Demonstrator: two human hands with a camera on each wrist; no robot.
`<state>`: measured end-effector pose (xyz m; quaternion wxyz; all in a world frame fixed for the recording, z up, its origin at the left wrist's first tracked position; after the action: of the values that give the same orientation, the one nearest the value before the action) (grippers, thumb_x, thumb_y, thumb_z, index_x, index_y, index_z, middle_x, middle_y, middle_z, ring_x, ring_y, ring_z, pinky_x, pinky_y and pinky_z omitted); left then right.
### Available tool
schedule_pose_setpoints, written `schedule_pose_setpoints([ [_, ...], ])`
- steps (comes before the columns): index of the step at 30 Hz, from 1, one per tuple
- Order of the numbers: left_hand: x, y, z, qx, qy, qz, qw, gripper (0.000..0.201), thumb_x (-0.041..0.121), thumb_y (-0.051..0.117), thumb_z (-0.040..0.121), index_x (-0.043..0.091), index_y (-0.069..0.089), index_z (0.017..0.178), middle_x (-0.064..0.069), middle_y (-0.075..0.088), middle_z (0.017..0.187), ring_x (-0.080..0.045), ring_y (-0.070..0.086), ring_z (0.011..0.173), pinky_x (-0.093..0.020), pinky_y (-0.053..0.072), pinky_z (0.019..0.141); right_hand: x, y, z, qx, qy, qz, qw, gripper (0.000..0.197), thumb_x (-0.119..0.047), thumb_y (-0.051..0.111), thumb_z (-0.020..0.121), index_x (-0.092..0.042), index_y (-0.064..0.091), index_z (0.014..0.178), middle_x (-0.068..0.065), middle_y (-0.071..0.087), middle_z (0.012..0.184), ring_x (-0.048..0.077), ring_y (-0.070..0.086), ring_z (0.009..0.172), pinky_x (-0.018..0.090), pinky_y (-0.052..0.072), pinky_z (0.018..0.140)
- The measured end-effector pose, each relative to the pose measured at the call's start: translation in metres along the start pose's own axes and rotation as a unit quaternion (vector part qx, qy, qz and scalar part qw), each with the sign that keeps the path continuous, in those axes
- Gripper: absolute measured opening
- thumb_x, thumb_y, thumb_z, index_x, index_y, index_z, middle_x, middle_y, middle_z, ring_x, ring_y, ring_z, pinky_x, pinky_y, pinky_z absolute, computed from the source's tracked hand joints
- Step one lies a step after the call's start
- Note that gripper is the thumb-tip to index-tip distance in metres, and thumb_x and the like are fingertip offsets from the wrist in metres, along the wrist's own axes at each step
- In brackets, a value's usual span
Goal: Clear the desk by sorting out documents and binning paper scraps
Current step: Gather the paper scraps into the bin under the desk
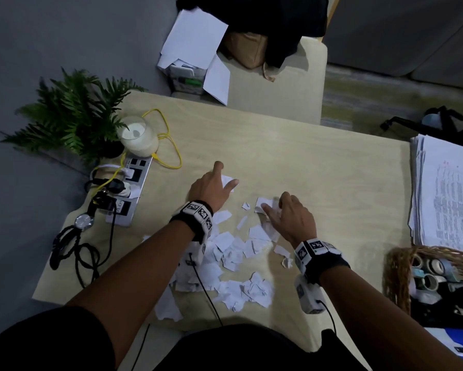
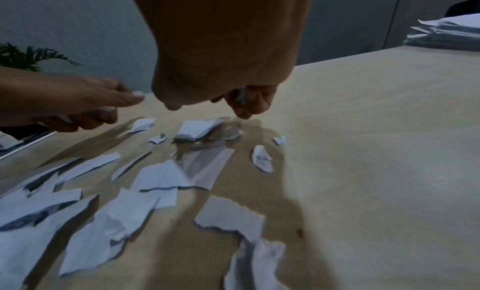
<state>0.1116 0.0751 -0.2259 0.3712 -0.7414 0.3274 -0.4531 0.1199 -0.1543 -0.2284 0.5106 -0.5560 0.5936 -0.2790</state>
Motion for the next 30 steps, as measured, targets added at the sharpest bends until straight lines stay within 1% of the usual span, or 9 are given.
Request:
schedule_pose_setpoints([
  [3,0.004,0.015,0.010,-0.058,-0.007,0.099,0.993,0.073,0.065,0.046,0.089,0.016,0.026,0.139,-0.017,0.056,0.120,-0.037,0.061,0.098,-0.040,0.048,0.074,-0.004,0.003,0.006,0.015,0.060,-0.035,0.997,0.075,-0.083,0.036,0.079,-0.011,0.042,0.100,0.010,0.053,0.091,0.033,0.062,0.077,0.033,0.042,0.056],
  [6,0.012,0.027,0.014,-0.081,0.034,0.141,0.986,0.052,0.050,0.045,0.096,0.011,0.035,0.129,-0.017,0.058,0.117,-0.039,0.060,0.097,-0.038,0.041,0.068,-0.015,0.011,0.005,-0.004,0.127,-0.068,0.990,0.087,-0.090,0.039,0.071,-0.011,0.045,0.107,0.009,0.054,0.095,0.030,0.062,0.080,0.031,0.040,0.057],
  [10,0.014,0.033,0.012,-0.069,0.094,0.164,0.980,0.034,0.038,0.041,0.102,0.007,0.043,0.116,-0.017,0.061,0.107,-0.039,0.062,0.089,-0.036,0.036,0.061,-0.041,0.030,0.002,-0.030,0.059,-0.111,0.992,0.052,-0.058,0.052,0.090,-0.009,0.052,0.106,0.012,0.060,0.082,0.028,0.064,0.062,0.024,0.023,0.045],
  [12,0.013,0.034,0.005,-0.050,0.113,0.168,0.978,0.045,0.045,0.044,0.099,0.006,0.043,0.121,-0.015,0.059,0.104,-0.037,0.062,0.082,-0.035,0.035,0.058,-0.046,0.035,0.002,-0.046,0.036,-0.111,0.992,0.031,-0.030,0.075,0.072,-0.010,0.056,0.087,0.008,0.054,0.059,0.024,0.053,0.039,0.018,0.006,0.045],
  [15,0.010,0.034,-0.003,-0.053,0.118,0.127,0.983,0.059,0.052,0.054,0.091,0.005,0.042,0.124,-0.014,0.054,0.104,-0.037,0.060,0.081,-0.034,0.037,0.060,-0.045,0.030,0.001,-0.049,-0.004,-0.126,0.991,0.021,-0.017,0.061,0.083,-0.007,0.053,0.099,0.011,0.060,0.074,0.032,0.062,0.054,0.026,0.021,0.044],
  [17,0.007,0.032,-0.001,-0.050,0.120,0.110,0.985,0.056,0.049,0.057,0.090,0.004,0.044,0.120,-0.015,0.054,0.104,-0.040,0.059,0.080,-0.037,0.040,0.062,-0.036,0.025,-0.002,-0.051,-0.003,-0.072,0.996,0.020,-0.015,0.044,0.096,-0.006,0.044,0.113,0.013,0.063,0.092,0.036,0.064,0.075,0.033,0.032,0.054],
  [22,0.012,0.033,-0.009,-0.037,0.186,0.125,0.974,0.033,0.030,0.067,0.090,0.001,0.052,0.084,-0.017,0.055,0.082,-0.039,0.055,0.056,-0.041,0.046,0.048,0.010,0.001,-0.026,0.002,0.046,0.045,0.998,0.027,-0.003,0.041,0.091,-0.008,0.045,0.117,0.019,0.062,0.092,0.039,0.058,0.077,0.035,0.031,0.058],
  [26,0.043,0.021,-0.012,-0.030,0.123,0.028,0.992,0.016,0.021,0.046,0.099,0.011,0.041,0.087,-0.015,0.061,0.086,-0.036,0.060,0.079,-0.038,0.045,0.063,0.060,-0.022,-0.055,0.082,0.083,0.160,0.980,0.028,0.000,0.040,0.088,-0.009,0.051,0.113,0.013,0.056,0.074,0.034,0.052,0.067,0.034,0.032,0.056],
  [30,0.133,0.028,-0.044,-0.042,0.191,-0.084,0.977,0.007,0.012,0.046,0.097,0.017,0.051,0.098,-0.008,0.055,0.071,-0.025,0.050,0.057,-0.030,0.040,0.055,0.118,-0.047,-0.111,0.200,0.097,0.309,0.925,0.025,0.001,0.038,0.092,-0.012,0.055,0.105,0.007,0.056,0.067,0.019,0.049,0.057,0.031,0.036,0.054],
])
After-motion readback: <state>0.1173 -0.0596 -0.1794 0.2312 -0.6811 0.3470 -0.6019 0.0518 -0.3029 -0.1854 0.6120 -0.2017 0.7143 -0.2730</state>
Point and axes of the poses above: each hand's wrist, its own z-axis towards the middle knuckle, its own y-axis out of the palm, x = y × z, the point moved 5 cm from there along z, towards the middle knuckle
